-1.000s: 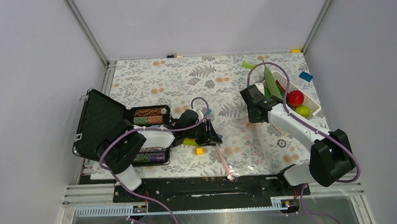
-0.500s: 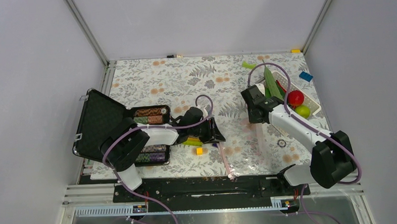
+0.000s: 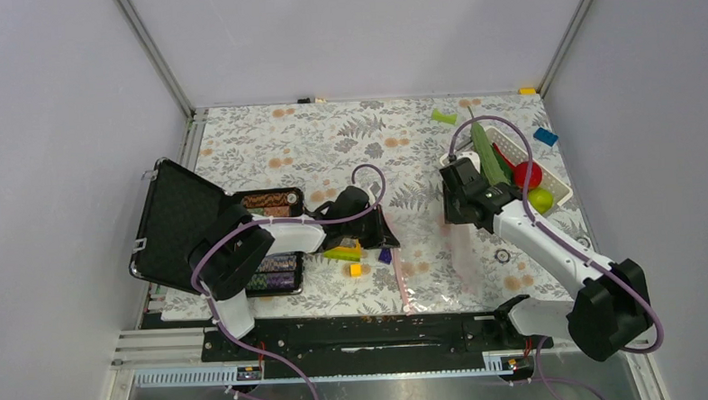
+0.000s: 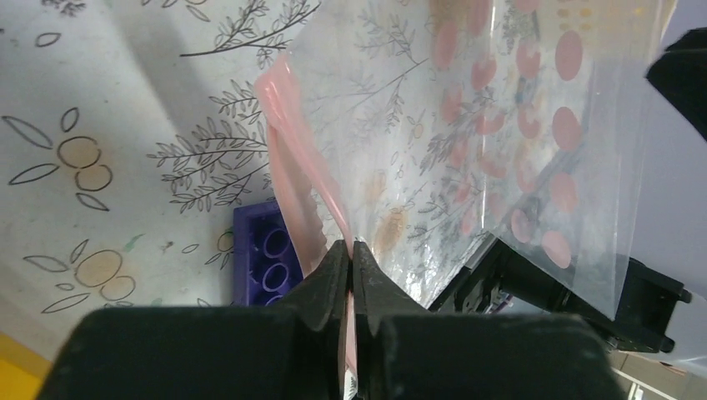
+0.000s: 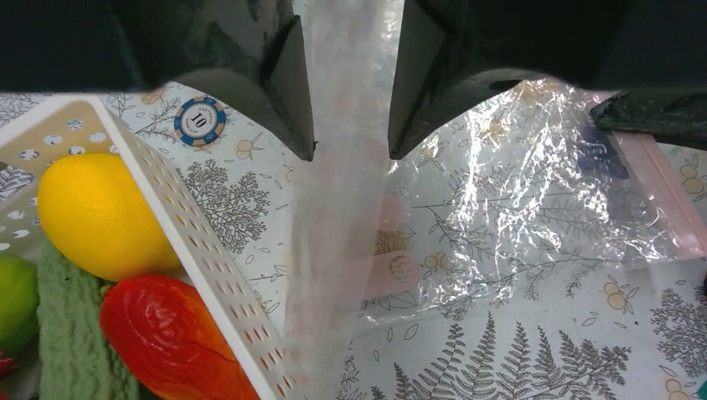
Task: Place the food in the zip-top bag and seal the zipper
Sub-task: Open the zipper of the food storage bag at the center of the board.
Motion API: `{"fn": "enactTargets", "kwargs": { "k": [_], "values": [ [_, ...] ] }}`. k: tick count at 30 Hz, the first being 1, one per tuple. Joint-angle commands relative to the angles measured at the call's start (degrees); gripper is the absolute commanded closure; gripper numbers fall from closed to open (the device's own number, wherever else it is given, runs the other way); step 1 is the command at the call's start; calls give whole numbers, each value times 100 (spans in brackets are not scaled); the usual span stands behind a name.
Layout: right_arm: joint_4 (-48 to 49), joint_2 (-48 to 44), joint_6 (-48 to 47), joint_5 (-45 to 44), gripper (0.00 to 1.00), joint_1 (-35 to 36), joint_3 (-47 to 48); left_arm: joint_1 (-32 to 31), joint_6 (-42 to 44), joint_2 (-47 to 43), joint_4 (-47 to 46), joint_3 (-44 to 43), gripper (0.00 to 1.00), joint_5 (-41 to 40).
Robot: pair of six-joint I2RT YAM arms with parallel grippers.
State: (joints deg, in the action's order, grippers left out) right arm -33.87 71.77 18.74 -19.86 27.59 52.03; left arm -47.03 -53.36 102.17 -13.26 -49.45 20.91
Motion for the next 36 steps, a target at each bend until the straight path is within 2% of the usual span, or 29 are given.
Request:
{"fn": "enactTargets", "kwargs": {
  "k": [1,4,5,8,10,14,17,19,23,27,32,36],
  "values": [
    [120,-472,-48,-60,46,-35,-59,-18,251,-414,90,-78,100,-400],
    [-14,-809,-23,-296,4,-39,-27,-18,395,-849,559,-87,100,-790],
    [-31,-955,-50,-329,1,-35,-13,-18,443,-1023,748,-114,100,-929],
    [6,-1465,-187,-253,0,-37,70,-22,523,-1602,1352,-176,100,-1489],
    [170,-1834,-260,115,0,-35,109,-18,539,-2101,1826,-269,100,-1994],
    [918,-2414,-462,1717,0,-29,88,-23,274,-2862,2732,-585,100,-3071],
    [1458,-2405,-555,2916,0,21,164,-25,40,-3375,3305,-812,100,-3799],
    [1744,-2243,-573,3278,0,280,274,-24,-21,-3641,3458,-940,100,-4085],
    [2238,-1753,-768,3190,0,1200,556,-26,-183,-3835,3684,-1188,100,-4499],
    [2916,-1306,-847,2826,2,1844,566,-24,-312,-3717,3769,-1457,100,-4509],
    [3733,-730,-868,2242,5,2180,505,-26,-539,-3487,3765,-1692,100,-4512],
    [3941,-256,-618,1556,8,2215,557,-20,-638,-3327,3739,-1794,100,-4384]
  ]
}}
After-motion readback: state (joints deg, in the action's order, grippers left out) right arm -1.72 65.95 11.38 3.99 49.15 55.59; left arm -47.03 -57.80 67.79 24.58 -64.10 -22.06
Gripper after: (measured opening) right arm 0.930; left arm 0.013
